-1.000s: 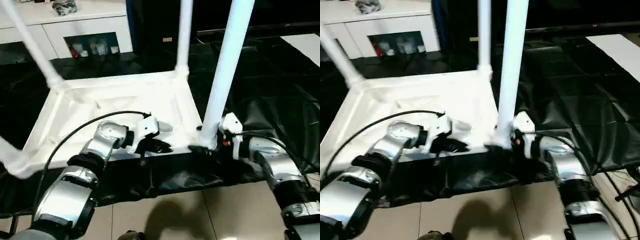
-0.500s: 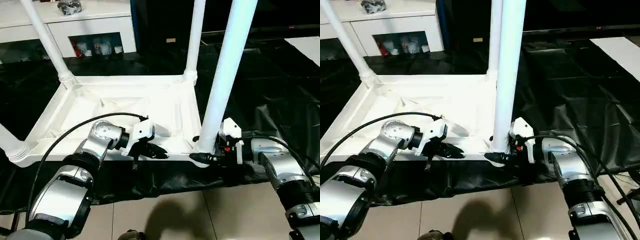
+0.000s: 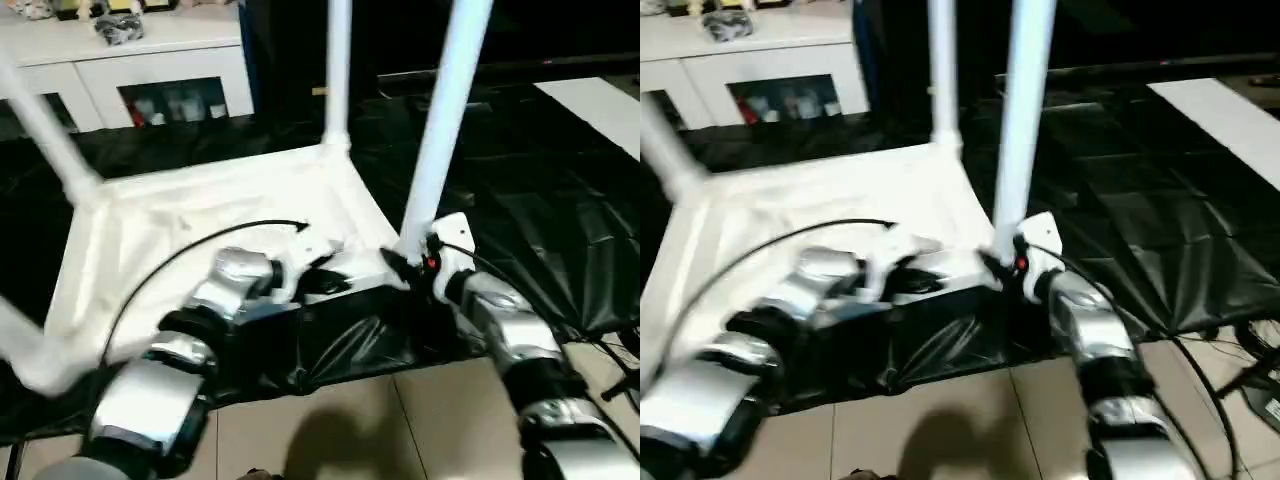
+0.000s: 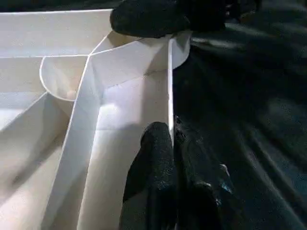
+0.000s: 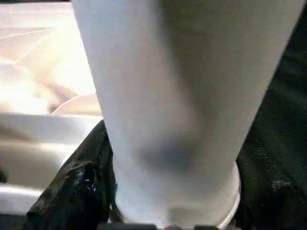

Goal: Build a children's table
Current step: Rotate leg to tighten

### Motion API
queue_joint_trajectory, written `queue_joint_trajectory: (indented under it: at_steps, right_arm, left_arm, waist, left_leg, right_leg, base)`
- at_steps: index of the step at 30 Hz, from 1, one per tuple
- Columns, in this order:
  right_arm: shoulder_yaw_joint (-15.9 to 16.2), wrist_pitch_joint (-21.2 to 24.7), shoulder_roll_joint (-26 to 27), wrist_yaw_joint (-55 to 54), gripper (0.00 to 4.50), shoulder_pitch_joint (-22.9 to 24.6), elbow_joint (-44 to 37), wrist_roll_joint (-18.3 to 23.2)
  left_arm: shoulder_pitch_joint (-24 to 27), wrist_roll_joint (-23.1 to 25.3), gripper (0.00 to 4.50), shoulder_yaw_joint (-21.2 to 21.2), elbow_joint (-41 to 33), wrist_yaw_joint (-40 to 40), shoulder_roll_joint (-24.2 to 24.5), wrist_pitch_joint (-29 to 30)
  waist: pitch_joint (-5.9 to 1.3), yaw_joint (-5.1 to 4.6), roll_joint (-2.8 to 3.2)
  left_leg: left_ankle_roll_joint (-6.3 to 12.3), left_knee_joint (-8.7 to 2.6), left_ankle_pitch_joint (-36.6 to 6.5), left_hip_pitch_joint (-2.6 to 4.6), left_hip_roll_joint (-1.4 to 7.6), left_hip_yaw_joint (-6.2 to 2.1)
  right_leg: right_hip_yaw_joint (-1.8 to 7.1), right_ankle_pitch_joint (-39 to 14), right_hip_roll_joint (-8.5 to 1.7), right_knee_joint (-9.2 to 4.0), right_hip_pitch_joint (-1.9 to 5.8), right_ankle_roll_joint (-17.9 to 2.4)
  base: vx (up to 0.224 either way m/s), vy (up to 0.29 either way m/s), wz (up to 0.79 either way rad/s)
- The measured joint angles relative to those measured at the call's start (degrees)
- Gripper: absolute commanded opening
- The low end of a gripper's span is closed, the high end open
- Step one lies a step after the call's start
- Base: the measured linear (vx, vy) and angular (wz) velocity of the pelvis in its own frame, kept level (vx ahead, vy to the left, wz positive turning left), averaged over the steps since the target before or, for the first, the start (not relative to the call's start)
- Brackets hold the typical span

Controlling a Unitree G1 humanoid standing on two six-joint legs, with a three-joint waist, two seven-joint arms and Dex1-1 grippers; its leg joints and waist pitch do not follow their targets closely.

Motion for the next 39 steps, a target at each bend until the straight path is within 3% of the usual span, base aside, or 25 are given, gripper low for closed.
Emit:
queue_joint_trajectory:
  at_steps: [2,9,13,20,25,31,35,39]
  right_arm:
    - [-0.47,-1.76,0.84,-1.96,3.45,-0.43,1.35,-0.66]
    - [-0.97,-4.72,0.14,0.72,4.03,-0.57,2.67,-0.74]
    - [-0.01,-5.1,-3.15,10.25,4.36,-0.22,2.26,0.88]
    - [3.33,-1.77,-10.77,30.09,4.36,2.65,-4.72,4.13]
    - [6.76,0.48,-15.78,43.59,4.36,4.22,-8.46,5.64]
    - [9.17,2.25,-17.56,49.32,3.6,4.72,-10.16,5.92]
    - [10.21,2.36,-18.26,50.67,3.46,4.84,-10.87,5.84]
    - [10.44,1.95,-18.1,50.93,3.02,4.97,-11.02,5.78]
  left_arm:
    - [0.0,0.09,0.0,0.06,0.14,1.33,-0.44,0.05]
    - [0.0,0.41,0.0,0.07,-0.06,0.76,-0.74,-1.17]
    - [0.01,0.23,0.0,-0.06,-0.7,-2.76,0.41,-2.35]
    - [0.35,-1.8,0.0,-0.12,-1.62,-12.94,3.11,-4.85]
    - [1.4,-2.83,0.0,-0.63,-2.15,-21.27,5.49,-6.23]
    - [1.68,-2.87,0.0,-1.79,-2.14,-25.79,7.12,-7.03]
    - [1.72,-2.81,0.0,-2.0,-2.14,-27.58,7.62,-7.55]
    - [1.71,-2.84,0.0,-2.07,-2.14,-28.46,7.97,-7.83]
  waist:
    - [0.01,0.04,-0.01]
    - [0.03,0.14,0.06]
    - [0.03,0.41,0.1]
    - [-0.02,1.93,0.25]
    - [0.0,2.33,0.21]
    - [0.07,2.34,0.11]
    - [0.09,2.34,0.09]
    - [0.08,2.45,0.1]
  left_leg:
    - [0.0,-0.08,0.0,0.11,-0.12,0.0]
    - [0.03,-0.43,0.01,-0.15,-0.32,0.12]
    - [0.1,-0.42,0.02,-0.34,-0.3,0.21]
    - [0.6,-0.37,0.14,-1.42,0.0,0.18]
    - [0.82,0.09,-0.01,-1.59,0.04,0.18]
    - [0.65,0.22,-0.06,-1.36,-0.01,0.24]
    - [0.64,0.23,-0.05,-1.35,-0.04,0.34]
    - [0.65,0.19,-0.06,-1.36,-0.04,0.34]
  right_leg:
    - [0.21,-0.07,0.0,-0.01,0.0,0.11]
    - [0.53,0.21,0.03,-0.72,0.05,-0.2]
    - [0.53,0.86,0.01,-0.72,-0.16,-0.12]
    - [0.19,0.74,0.15,-0.4,-1.19,0.06]
    - [0.23,0.72,0.12,-0.36,-1.19,0.03]
    - [0.39,0.81,0.08,-0.35,-0.91,-0.11]
    - [0.47,0.86,0.04,-0.36,-0.92,-0.17]
    - [0.43,0.85,0.03,-0.36,-0.94,-0.16]
  base:
    - [0.0,0.0,0.0]
    - [0.0,0.0,0.0]
    - [0.0,0.0,0.0]
    - [0.0,0.0,0.0]
    - [0.0,0.0,0.0]
    - [0.0,0.0,0.0]
    - [0.0,0.0,0.0]
    - [0.0,0.0,0.0]
